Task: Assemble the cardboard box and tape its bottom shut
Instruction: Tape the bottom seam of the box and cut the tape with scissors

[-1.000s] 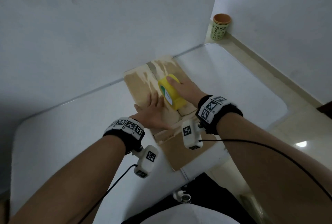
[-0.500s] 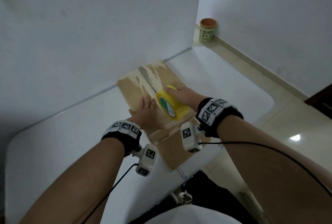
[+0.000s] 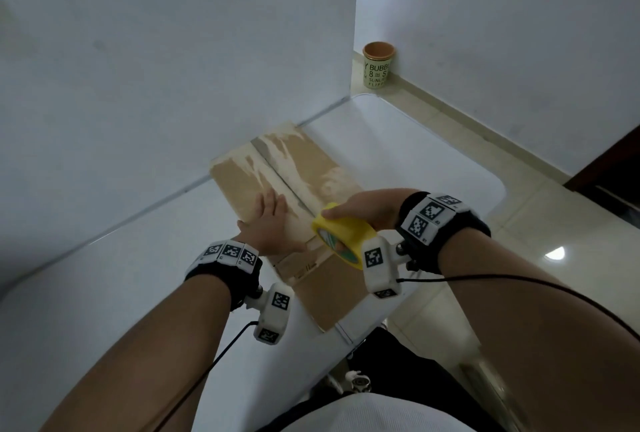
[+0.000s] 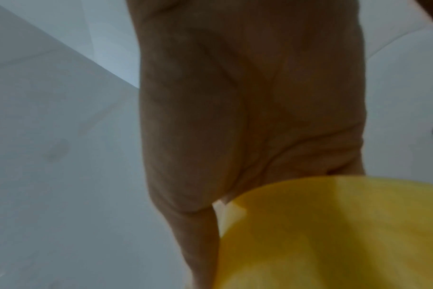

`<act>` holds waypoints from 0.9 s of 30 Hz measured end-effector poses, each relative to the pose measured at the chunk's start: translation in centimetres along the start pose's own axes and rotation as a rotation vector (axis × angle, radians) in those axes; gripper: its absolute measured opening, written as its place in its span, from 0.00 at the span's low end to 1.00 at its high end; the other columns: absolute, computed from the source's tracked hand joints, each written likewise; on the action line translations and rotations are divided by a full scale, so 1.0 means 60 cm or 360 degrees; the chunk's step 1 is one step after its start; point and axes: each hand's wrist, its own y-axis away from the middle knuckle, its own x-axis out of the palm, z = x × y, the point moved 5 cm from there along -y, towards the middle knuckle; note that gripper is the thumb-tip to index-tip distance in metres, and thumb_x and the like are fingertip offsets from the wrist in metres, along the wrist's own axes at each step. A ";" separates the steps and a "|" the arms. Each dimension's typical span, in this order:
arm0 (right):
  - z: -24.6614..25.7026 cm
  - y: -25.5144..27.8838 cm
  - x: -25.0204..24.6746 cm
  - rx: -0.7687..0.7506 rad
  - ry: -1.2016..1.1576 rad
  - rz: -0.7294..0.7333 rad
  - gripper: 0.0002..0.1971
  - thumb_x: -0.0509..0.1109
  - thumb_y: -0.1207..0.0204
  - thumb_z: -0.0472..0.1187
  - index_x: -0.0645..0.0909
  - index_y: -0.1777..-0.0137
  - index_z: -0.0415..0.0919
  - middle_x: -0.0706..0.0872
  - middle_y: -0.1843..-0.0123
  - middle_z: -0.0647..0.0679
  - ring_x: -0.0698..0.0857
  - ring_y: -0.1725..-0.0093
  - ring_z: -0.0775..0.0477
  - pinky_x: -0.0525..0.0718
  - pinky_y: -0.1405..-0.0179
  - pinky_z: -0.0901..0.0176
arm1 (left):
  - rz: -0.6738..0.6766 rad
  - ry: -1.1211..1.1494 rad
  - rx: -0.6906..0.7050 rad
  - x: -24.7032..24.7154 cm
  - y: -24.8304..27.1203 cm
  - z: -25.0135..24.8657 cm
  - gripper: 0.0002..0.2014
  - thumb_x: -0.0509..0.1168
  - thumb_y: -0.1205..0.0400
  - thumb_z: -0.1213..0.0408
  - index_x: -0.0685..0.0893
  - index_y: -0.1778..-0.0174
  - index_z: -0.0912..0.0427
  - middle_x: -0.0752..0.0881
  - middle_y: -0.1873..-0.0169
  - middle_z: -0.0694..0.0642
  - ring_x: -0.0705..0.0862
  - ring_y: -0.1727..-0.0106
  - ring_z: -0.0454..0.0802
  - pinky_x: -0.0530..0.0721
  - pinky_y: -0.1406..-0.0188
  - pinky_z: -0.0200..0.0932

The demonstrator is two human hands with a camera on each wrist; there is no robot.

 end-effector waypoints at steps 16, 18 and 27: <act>-0.081 -0.063 0.037 0.0216 0.0268 -0.0219 0.32 0.53 0.16 0.60 0.77 0.31 0.30 0.81 0.32 0.38 0.82 0.39 0.40 0.77 0.32 0.52 | 0.0014 0.0085 0.0019 -0.001 0.002 -0.001 0.65 0.69 0.34 0.28 0.34 0.16 0.55 0.27 0.18 0.50 0.29 0.17 0.53 0.52 0.27 0.83; -0.087 -0.078 0.037 0.0219 0.0323 -0.0241 0.32 0.54 0.17 0.60 0.75 0.28 0.32 0.79 0.29 0.40 0.79 0.31 0.38 0.75 0.27 0.49 | 0.0010 0.0079 0.0020 -0.001 0.002 -0.002 0.66 0.68 0.35 0.27 0.34 0.16 0.55 0.26 0.18 0.50 0.29 0.17 0.53 0.52 0.27 0.83; -0.084 -0.104 0.044 0.0331 0.0599 -0.0260 0.37 0.51 0.18 0.64 0.67 0.21 0.34 0.69 0.20 0.37 0.71 0.22 0.37 0.69 0.22 0.43 | -0.0029 0.0058 0.0076 0.000 0.005 0.001 0.65 0.67 0.34 0.27 0.33 0.16 0.56 0.26 0.18 0.51 0.28 0.17 0.53 0.51 0.26 0.81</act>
